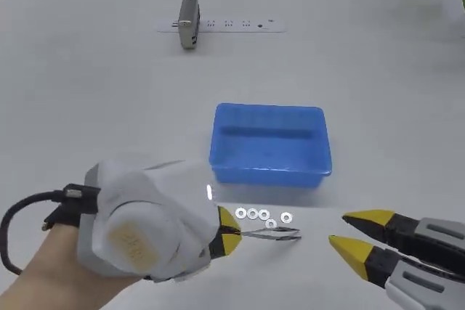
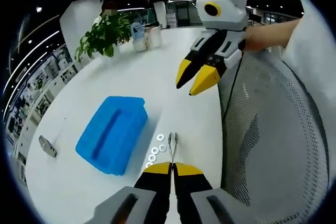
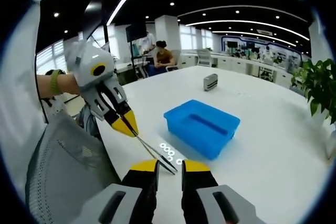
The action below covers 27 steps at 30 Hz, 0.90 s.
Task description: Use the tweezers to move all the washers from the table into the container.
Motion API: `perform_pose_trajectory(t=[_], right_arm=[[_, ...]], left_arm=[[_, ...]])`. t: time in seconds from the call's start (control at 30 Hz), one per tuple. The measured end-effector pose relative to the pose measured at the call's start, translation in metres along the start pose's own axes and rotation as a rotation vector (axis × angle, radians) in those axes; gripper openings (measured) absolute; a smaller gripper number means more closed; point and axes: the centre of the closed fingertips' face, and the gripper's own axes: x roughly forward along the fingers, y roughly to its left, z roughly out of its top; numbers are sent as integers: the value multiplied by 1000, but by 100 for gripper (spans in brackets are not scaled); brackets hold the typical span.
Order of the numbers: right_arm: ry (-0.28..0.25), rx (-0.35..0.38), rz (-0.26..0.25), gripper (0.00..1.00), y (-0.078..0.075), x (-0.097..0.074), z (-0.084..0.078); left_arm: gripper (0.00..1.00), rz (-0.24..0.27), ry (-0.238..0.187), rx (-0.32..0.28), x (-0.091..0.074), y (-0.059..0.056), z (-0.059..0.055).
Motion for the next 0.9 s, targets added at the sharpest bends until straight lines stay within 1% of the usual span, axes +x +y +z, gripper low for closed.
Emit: perform_pose_trajectory(t=[0.1, 0.23, 0.33, 0.43, 0.53, 0.63, 0.73, 0.77, 0.8, 0.9], right_arm=[[4, -11, 27, 13, 6, 4, 1], [39, -60, 76, 12, 17, 11, -2], [59, -86, 119, 12, 25, 17, -3], [84, -110, 161, 12, 33, 23, -6], [131, -177, 199, 13, 40, 31, -12], [184, -251, 233, 14, 43, 39, -20], [218, -297, 265, 14, 45, 47, -26], [225, -317, 274, 15, 46, 49, -28], [243, -343, 294, 14, 47, 52, -31], [279, -406, 311, 14, 43, 60, -37]], left_arm=[[0, -1, -15, -15, -7, -5, 6], [0, -2, -29, -27, -15, -12, 12], [0, -10, -26, -21, -18, -16, 14], [0, -19, -9, 2, -18, -19, 14], [0, -28, -5, 11, -18, -20, 15], [0, -42, -11, 26, -17, -20, 20], [0, -53, -9, 48, -15, -19, 24], [0, -57, -8, 54, -15, -19, 26], [0, -60, -11, 61, -14, -18, 27], [0, -72, -20, 70, -13, -18, 31]])
